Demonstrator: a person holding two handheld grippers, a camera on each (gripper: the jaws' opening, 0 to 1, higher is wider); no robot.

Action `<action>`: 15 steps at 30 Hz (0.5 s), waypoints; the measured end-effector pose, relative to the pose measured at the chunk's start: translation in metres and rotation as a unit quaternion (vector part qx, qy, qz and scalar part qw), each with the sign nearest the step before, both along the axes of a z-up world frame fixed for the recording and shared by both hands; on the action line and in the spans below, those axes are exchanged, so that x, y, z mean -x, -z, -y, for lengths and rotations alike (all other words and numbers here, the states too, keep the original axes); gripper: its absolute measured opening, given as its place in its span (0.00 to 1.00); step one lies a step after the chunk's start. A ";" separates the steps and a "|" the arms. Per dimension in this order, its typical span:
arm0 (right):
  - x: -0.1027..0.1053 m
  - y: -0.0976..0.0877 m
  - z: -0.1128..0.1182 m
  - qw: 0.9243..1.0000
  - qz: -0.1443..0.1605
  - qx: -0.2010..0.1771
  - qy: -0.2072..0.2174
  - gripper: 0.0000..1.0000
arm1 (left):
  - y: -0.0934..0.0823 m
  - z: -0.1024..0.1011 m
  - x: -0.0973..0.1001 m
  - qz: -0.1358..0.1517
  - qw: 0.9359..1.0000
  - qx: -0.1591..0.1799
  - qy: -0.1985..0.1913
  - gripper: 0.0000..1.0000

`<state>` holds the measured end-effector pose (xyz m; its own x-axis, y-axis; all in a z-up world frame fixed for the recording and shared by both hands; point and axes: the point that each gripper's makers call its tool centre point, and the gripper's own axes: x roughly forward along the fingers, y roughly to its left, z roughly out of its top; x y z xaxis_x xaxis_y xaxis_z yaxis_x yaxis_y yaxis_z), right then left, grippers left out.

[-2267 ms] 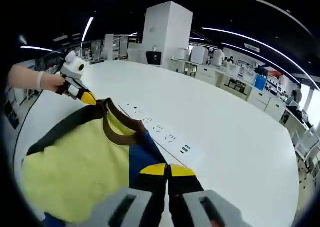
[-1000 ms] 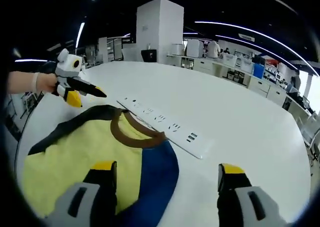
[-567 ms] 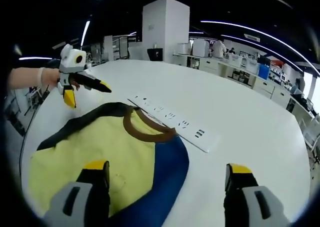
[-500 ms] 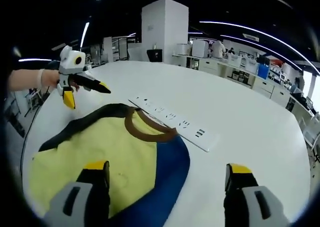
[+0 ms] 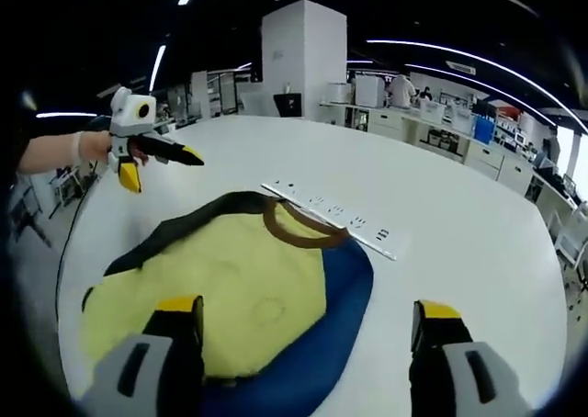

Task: Fold the garment on the visible template until the final outline fits inside the template.

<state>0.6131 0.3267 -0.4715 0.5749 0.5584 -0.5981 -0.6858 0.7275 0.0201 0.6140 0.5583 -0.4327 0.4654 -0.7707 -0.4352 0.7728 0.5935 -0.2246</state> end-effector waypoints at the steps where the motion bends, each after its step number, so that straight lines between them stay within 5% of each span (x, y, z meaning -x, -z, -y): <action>1: 0.006 -0.001 0.001 1.000 -0.002 -0.001 0.002 0.93 | -0.004 0.000 0.009 0.000 1.000 0.001 -0.002 0.85; 6: 0.020 -0.008 0.004 1.000 -0.006 -0.008 0.005 0.88 | -0.021 -0.001 0.035 0.012 1.000 0.017 -0.010 0.84; 9: 0.034 -0.016 0.004 1.000 -0.005 -0.011 0.003 0.88 | -0.022 -0.005 0.033 0.019 1.000 0.019 -0.013 0.84; 15: 0.064 -0.023 -0.001 1.000 -0.002 0.003 -0.020 0.87 | -0.031 -0.005 0.084 0.024 1.000 0.006 -0.014 0.83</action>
